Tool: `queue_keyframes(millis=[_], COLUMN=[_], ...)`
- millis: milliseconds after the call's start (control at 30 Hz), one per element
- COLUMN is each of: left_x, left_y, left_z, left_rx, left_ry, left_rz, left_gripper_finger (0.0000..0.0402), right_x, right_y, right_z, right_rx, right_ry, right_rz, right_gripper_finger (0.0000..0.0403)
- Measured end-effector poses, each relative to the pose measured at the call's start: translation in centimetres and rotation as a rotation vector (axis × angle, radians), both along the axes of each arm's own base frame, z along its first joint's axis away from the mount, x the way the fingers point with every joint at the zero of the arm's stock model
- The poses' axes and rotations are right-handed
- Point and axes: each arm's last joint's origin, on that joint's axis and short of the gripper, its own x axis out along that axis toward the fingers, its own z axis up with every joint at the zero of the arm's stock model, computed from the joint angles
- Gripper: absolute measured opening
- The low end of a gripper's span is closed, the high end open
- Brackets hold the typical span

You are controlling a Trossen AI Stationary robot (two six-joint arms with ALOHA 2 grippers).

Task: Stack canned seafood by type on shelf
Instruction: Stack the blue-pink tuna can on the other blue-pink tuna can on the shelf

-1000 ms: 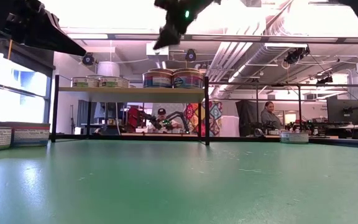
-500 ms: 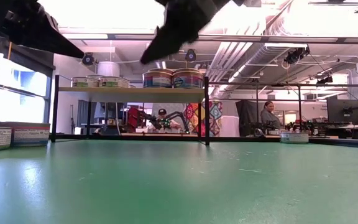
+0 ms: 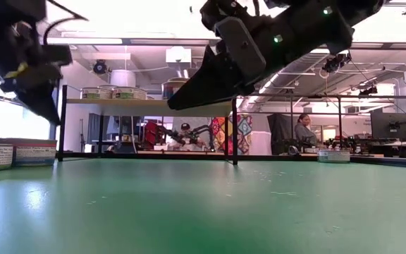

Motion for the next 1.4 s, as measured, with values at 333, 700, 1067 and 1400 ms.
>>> queue_keyframes(millis=[333, 700, 1067, 1400], left_x=[0.5, 2.8, 9.1, 9.3], left_y=[2.2, 1.8, -3.2, -4.3], left_z=[-1.1, -2.5, -0.3, -0.8], left_rx=[-0.137, -0.139, -0.309, -0.272], left_ry=[0.19, 0.188, -0.389, -0.366], left_rz=[0.09, 0.003, -0.64, -0.689], left_gripper_finger=[0.0, 0.0, 0.0, 0.0], right_x=[-0.1, -0.1, -0.1, -0.1], right_y=[0.1, 0.1, 0.1, 0.1], right_z=[0.0, 0.0, -0.1, -0.1], right_rx=[-0.018, -0.02, -0.017, -0.013], right_ry=[-0.01, -0.005, -0.005, 0.0], right_rz=[-0.011, -0.01, -0.011, -0.002], right_gripper_finger=[0.0142, 0.0142, 0.0142, 0.0142])
